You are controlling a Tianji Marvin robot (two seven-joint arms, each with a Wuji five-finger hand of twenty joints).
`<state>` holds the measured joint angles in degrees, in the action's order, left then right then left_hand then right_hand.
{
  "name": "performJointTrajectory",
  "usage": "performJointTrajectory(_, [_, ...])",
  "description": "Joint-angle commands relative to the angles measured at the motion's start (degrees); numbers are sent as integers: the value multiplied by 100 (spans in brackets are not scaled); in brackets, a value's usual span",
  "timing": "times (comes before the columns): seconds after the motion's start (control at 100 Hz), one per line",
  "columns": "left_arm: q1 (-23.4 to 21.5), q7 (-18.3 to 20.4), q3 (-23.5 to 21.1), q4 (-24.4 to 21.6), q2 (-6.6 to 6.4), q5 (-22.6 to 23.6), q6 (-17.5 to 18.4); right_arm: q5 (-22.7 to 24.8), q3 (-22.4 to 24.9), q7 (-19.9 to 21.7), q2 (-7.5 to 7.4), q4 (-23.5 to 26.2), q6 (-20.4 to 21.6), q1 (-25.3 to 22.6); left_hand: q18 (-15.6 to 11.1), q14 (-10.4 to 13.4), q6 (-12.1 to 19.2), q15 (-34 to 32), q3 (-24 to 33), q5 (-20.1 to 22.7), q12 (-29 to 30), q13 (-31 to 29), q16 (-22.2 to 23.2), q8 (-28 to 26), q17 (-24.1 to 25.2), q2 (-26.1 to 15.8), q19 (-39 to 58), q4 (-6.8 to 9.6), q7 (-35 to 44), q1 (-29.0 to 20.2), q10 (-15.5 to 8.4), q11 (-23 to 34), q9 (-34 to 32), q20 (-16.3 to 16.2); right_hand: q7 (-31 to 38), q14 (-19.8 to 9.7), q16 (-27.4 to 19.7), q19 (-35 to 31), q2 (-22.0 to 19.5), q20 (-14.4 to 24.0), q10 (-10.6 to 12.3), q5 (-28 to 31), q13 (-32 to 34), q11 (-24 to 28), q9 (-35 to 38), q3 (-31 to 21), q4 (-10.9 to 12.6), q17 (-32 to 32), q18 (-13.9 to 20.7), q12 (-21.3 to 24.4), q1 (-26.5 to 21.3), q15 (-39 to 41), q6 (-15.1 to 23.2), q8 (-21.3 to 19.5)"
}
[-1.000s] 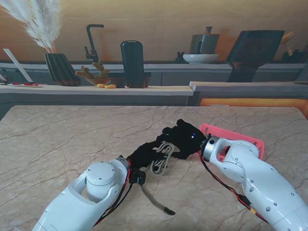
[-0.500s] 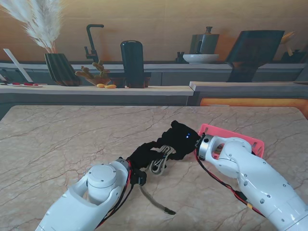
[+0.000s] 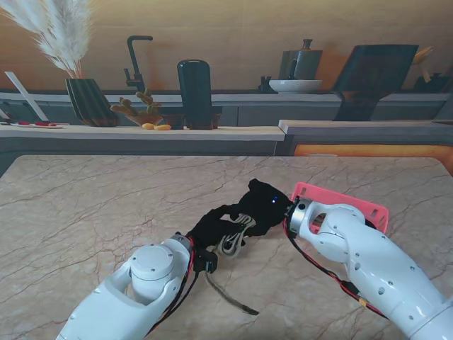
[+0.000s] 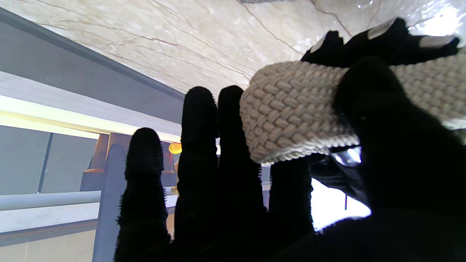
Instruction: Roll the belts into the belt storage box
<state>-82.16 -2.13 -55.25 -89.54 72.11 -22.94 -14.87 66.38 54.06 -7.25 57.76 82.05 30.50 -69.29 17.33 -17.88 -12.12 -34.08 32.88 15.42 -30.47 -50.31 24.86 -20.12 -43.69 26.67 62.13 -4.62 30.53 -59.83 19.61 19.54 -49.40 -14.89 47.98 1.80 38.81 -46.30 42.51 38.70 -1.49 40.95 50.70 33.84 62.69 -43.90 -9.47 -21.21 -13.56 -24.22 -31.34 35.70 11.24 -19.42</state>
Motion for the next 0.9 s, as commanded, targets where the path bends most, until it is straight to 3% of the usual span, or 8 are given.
performJointTrajectory(0.0, [-3,65,-24,-111,17,45,151,18,-36,4,79,-17,7,-23,-304,144,350,-267,412,-241,38,160,27,219,287,-8,65,163,-275,-96,-681,468,278,-50,1189,-223,144,-88,-281,83,80,958,123,679,582,-534,-116,1,-195,-115,-601,243,962,62])
performJointTrajectory(0.06, [-18,89,-44,-104,1,82,226,69,4,-44,77,10,-42,-49,-67,-1,375,-171,477,-281,675,562,141,311,836,-97,-75,300,-381,573,-647,844,861,-453,1214,-241,170,-135,-237,79,64,1001,125,771,569,-641,-183,-23,-186,-63,-565,321,935,106])
performJointTrajectory(0.2, [-48,143,-94,-56,-17,41,418,316,120,-428,73,87,-260,-135,198,-82,436,80,-15,-288,800,1189,234,401,1655,32,-190,186,-566,1340,-602,516,1331,-848,1260,-225,172,-201,-139,50,30,1070,141,839,606,-793,-246,-29,-210,78,-539,406,858,191])
performJointTrajectory(0.43, [-66,227,-171,8,6,-370,469,748,351,-943,39,268,-408,-222,519,-181,552,445,-809,-14,827,1828,269,287,2625,-188,-500,153,-780,1828,-628,161,1600,-1203,1285,-228,166,-267,-129,29,-6,1084,121,879,591,-887,-273,-13,-245,124,-553,466,783,213])
performJointTrajectory(0.46, [-60,269,-178,20,0,-391,466,807,373,-1007,30,284,-400,-219,525,-200,540,481,-1147,110,815,1853,286,205,2677,-266,-515,177,-871,1753,-617,132,1593,-1273,1292,-229,165,-277,-128,25,-9,1082,126,887,590,-900,-273,-14,-250,128,-560,476,769,211])
performJointTrajectory(0.6, [-33,488,-226,63,-25,-548,292,1027,541,-1182,-3,404,-410,-254,573,-223,525,558,-1399,397,849,1919,271,92,2850,-345,-506,191,-887,1819,-583,28,1493,-1338,1298,-250,154,-312,-145,4,16,1064,103,913,567,-913,-274,-18,-236,142,-533,494,814,211])
performJointTrajectory(0.64, [-17,573,-236,90,-31,-614,217,1056,600,-1196,-4,448,-422,-275,550,-228,516,582,-1700,454,828,1929,295,-88,2921,-422,-500,236,-983,1698,-577,-29,1453,-1407,1300,-251,151,-315,-152,-3,20,1059,96,917,559,-913,-271,-8,-232,146,-529,498,815,211])
performJointTrajectory(0.89, [134,1055,-173,318,-62,-841,-161,1299,836,-1369,-28,681,-476,-319,509,-293,480,692,-1755,613,844,2081,266,-135,3241,-338,-621,251,-1042,1621,-554,-88,1373,-1391,1315,-270,131,-364,-144,-41,38,1033,89,954,536,-888,-221,-4,-217,170,-522,527,840,219])
